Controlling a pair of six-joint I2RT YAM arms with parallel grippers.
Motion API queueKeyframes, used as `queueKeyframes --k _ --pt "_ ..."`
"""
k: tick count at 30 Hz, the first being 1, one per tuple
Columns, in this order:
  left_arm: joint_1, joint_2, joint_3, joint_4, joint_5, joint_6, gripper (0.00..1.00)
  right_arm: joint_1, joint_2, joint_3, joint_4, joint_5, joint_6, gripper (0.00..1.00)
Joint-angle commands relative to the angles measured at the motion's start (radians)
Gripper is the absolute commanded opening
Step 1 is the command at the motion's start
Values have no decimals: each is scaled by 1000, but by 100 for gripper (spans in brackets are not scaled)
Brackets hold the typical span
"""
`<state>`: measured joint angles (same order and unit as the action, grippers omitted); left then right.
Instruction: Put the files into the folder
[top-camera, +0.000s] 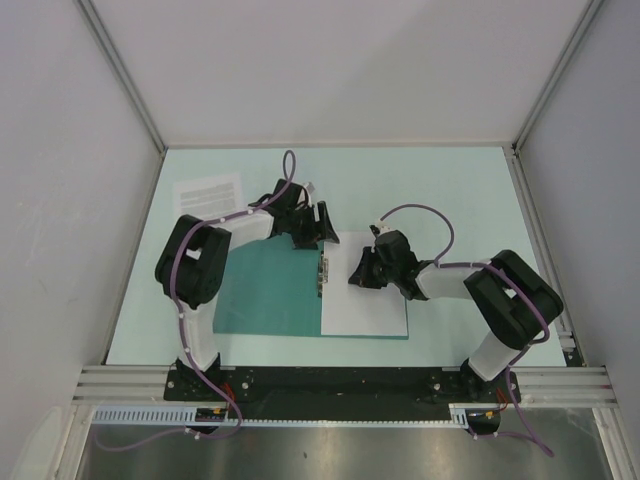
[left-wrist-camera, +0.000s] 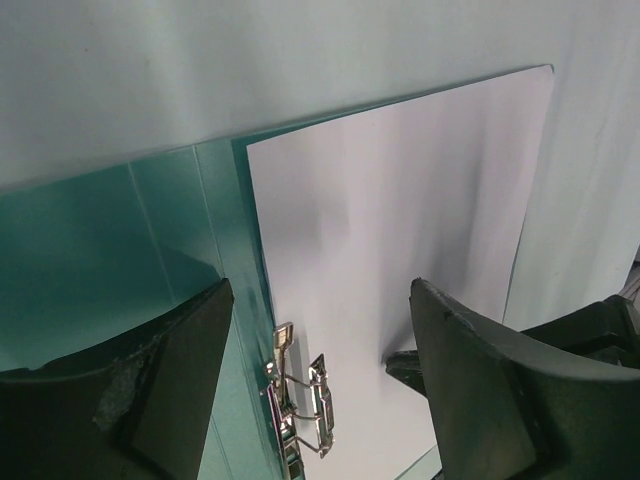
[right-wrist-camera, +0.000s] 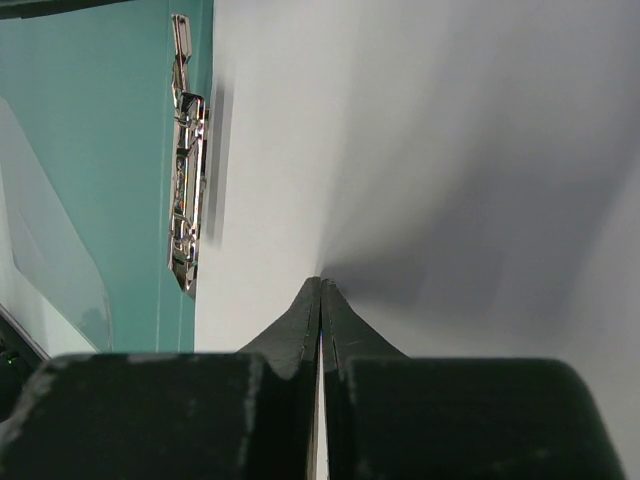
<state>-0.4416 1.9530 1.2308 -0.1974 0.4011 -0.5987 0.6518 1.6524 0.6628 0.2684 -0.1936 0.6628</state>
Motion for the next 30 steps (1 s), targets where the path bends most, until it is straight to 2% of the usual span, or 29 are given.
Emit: queueKeyframes --k 1,11,30 --pt "6 -2 -1 78 50 -21 78 2 15 27 28 -1 8 0" --pt "7 -25 -57 153 145 -81 77 2 15 26 28 -1 12 0" --pt "-19 -253 -255 248 214 -168 77 -1 30 27 45 -12 32 0"
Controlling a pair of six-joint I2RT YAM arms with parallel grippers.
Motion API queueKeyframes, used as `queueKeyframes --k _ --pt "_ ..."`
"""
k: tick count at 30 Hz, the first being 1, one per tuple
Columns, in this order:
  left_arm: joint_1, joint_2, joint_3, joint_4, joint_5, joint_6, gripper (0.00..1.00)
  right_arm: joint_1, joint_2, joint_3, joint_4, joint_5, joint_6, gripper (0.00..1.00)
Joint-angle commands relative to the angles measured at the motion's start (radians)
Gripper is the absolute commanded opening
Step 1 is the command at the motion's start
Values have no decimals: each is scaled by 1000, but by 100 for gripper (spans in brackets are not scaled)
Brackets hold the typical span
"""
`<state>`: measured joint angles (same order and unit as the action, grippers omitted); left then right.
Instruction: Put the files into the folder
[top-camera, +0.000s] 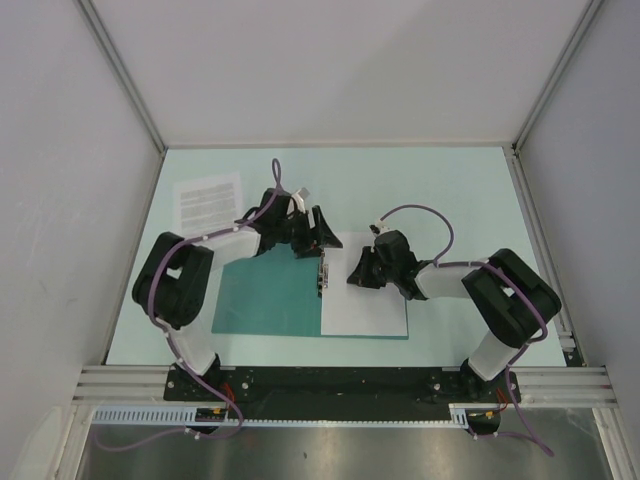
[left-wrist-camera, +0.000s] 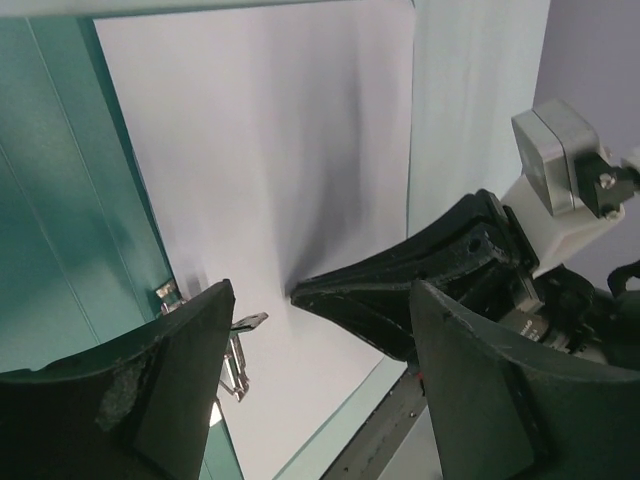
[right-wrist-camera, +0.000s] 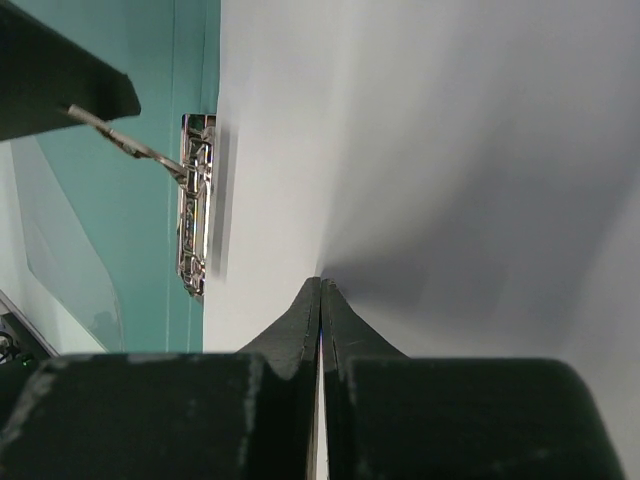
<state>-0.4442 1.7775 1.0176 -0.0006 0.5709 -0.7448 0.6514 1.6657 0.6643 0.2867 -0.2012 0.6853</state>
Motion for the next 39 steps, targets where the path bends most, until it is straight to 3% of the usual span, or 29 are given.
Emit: queueKeyframes --k 1,8,11,13,14,17,19,20,24,29,33,34,37,39 --pt "-28 -88 -56 50 41 -13 77 -1 17 26 28 -6 13 0" --pt "-56 -246 -189 42 55 -19 78 -2 26 26 34 -9 25 0" --pt "-28 -317 -134 -42 41 -4 78 -3 14 26 48 -24 40 0" --pt "-1 -329 -67 -117 -67 25 78 -2 -18 38 25 -10 57 0" --pt "7 -311 32 -239 -106 39 79 -2 -30 47 11 -9 62 1" --pt "15 -184 215 -436 -189 103 77 4 -81 95 -73 32 106 15" --pt "15 -103 268 -534 -261 140 68 8 -130 135 -141 77 173 37" --pt "15 -92 272 -544 -282 140 68 13 -145 150 -162 94 196 50" --pt "13 -110 179 -481 -276 110 67 62 -201 204 -238 163 347 70" --pt "21 -191 107 -434 -295 94 69 74 -152 205 -190 80 629 63" --pt "35 -269 -17 -290 -283 81 81 117 -126 205 -167 137 741 60" --pt "39 -280 -55 -274 -272 79 82 129 -121 204 -169 149 755 52" --pt "64 -308 -89 -259 -260 82 82 157 -90 204 -169 166 810 39" --pt "81 -323 -99 -254 -244 85 81 168 -66 204 -172 174 844 37"
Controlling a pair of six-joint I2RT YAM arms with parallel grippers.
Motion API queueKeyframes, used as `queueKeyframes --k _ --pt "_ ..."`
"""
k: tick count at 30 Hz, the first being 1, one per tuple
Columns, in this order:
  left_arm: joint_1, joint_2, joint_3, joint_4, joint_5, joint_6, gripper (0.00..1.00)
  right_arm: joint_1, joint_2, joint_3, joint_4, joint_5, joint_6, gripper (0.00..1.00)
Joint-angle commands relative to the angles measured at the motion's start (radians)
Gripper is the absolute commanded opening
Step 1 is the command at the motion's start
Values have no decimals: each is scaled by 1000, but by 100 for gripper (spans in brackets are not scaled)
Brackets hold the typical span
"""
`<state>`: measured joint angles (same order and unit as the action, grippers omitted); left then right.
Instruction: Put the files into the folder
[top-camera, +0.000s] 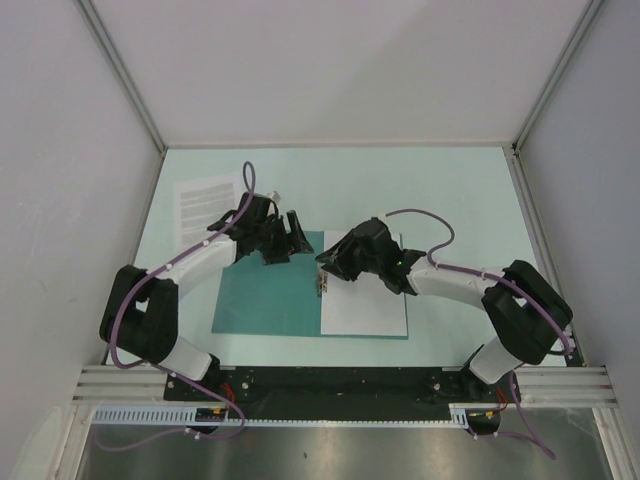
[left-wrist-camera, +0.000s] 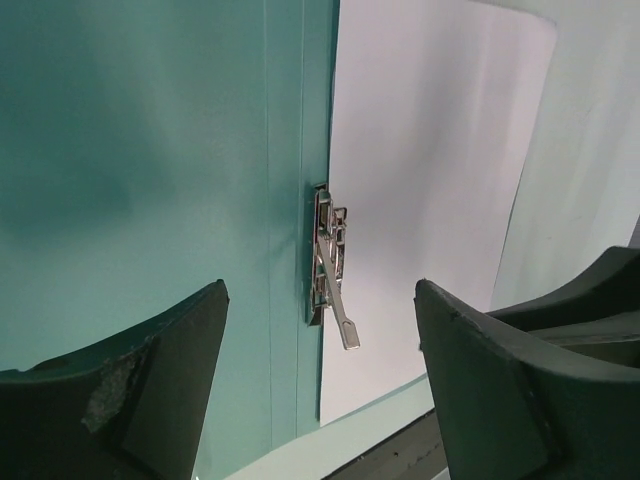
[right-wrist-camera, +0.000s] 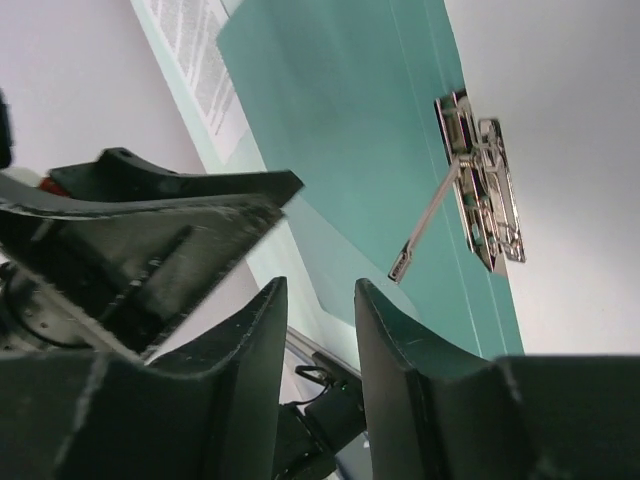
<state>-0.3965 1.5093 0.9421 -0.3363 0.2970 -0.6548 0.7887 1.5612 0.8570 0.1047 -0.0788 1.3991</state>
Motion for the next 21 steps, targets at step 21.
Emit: queueKeyframes --k 21 --pt "50 -70 -46 92 85 21 80 104 96 11 -13 149 199 33"
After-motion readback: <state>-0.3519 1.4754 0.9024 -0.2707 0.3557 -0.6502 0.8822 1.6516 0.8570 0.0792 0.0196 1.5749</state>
